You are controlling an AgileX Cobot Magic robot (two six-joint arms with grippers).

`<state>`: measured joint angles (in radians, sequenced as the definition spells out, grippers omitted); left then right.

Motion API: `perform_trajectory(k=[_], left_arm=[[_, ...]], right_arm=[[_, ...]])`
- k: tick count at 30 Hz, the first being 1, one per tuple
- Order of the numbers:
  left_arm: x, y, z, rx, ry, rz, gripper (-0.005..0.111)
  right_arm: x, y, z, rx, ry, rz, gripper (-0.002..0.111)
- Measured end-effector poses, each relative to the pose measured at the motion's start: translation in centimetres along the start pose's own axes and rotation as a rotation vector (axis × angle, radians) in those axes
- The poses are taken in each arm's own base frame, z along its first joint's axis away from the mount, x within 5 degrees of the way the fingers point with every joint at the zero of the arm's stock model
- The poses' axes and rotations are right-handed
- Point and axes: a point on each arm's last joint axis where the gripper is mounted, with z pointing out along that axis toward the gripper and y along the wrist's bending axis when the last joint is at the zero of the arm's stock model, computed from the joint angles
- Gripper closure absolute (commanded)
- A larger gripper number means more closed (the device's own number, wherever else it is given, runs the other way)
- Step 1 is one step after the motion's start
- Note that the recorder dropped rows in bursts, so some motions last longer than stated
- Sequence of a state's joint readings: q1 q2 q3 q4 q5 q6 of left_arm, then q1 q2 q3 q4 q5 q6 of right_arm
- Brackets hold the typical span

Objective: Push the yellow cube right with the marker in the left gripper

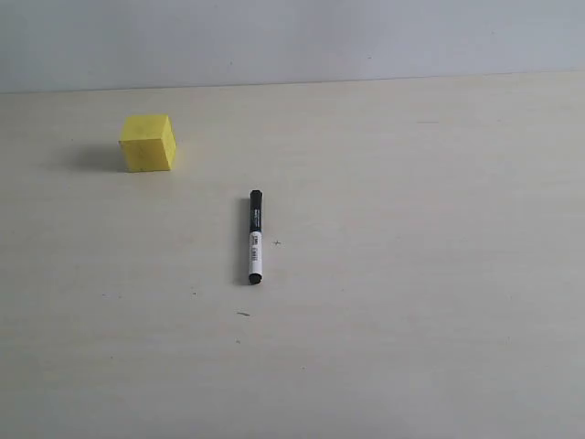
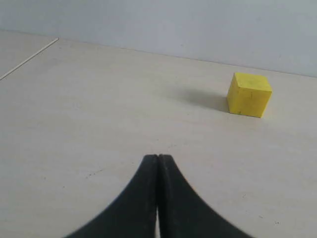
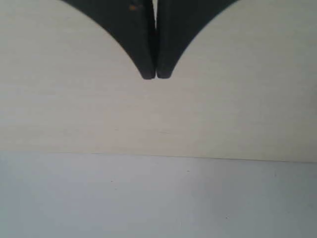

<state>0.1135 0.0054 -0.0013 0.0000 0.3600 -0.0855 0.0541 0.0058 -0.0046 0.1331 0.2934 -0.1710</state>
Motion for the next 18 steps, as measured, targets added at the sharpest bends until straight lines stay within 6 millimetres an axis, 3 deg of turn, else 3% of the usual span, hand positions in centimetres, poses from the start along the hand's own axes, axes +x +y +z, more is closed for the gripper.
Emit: perform_trajectory(k=[18], left_arm=[[-0.02, 0.04, 0.01, -0.004, -0.006, 0.026, 0.107]], right_arm=[[0.0, 0.0, 0.0, 0.0, 0.0, 0.0, 0.108]])
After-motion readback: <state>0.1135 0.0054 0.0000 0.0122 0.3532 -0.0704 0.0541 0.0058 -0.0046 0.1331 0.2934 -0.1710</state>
